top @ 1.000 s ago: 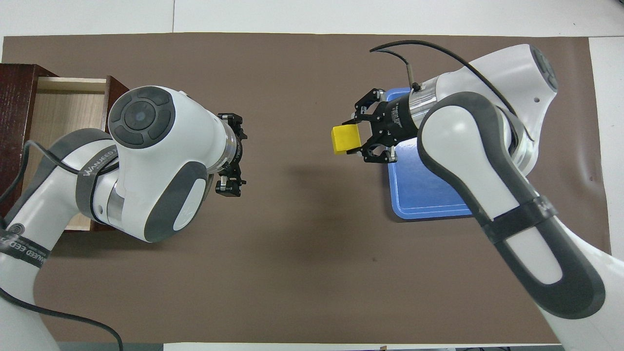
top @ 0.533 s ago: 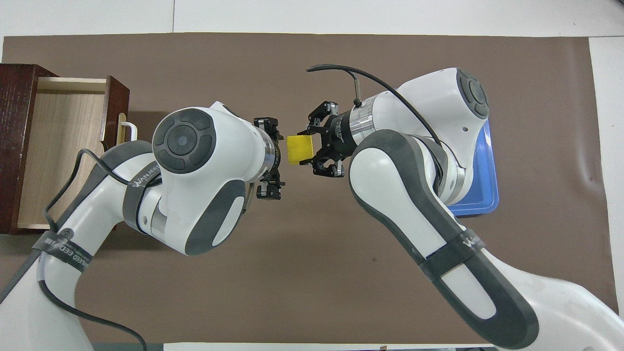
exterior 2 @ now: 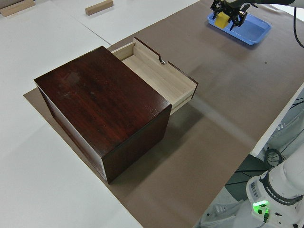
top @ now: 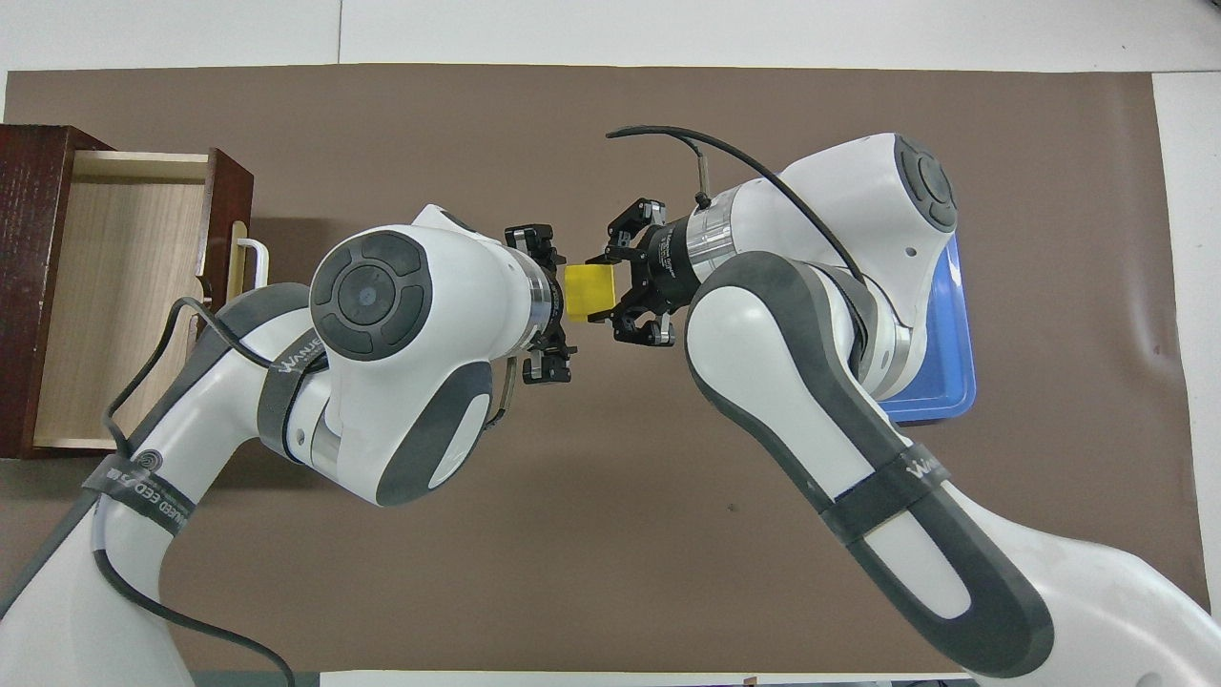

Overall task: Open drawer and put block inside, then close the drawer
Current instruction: 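Open the right gripper to release the cube to the left gripper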

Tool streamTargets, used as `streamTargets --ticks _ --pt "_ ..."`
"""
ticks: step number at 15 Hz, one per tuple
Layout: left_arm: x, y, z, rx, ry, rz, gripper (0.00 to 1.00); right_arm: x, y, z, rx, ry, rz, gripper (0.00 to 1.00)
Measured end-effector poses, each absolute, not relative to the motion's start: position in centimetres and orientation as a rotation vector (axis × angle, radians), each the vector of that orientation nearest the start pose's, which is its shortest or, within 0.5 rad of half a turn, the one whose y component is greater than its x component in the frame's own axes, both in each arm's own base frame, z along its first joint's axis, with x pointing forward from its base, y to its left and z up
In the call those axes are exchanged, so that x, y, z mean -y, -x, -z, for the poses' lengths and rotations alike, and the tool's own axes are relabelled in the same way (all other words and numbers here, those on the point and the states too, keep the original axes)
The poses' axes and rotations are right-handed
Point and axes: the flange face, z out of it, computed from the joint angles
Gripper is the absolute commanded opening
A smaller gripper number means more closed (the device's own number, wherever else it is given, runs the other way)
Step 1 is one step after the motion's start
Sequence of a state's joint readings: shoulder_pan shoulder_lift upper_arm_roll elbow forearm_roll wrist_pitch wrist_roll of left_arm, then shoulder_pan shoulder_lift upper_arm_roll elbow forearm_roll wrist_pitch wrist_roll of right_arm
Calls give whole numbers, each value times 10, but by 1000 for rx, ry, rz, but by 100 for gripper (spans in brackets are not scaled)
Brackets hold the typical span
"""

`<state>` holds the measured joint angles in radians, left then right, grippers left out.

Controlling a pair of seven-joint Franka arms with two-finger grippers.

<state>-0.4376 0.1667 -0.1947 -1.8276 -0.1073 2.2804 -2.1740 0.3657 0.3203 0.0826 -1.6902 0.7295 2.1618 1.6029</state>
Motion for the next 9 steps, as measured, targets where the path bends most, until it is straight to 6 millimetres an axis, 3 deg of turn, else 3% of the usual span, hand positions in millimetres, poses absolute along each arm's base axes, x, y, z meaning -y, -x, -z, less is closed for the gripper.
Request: streamTargets --ticks 6,9 --pt "373 -519 -462 -2056 -1922 108 100 -307 -594 -436 -1811 1852 -675 0" --pt "375 -517 -461 -2055 -1926 110 79 -305 -595 -436 -1814 1850 -674 0"
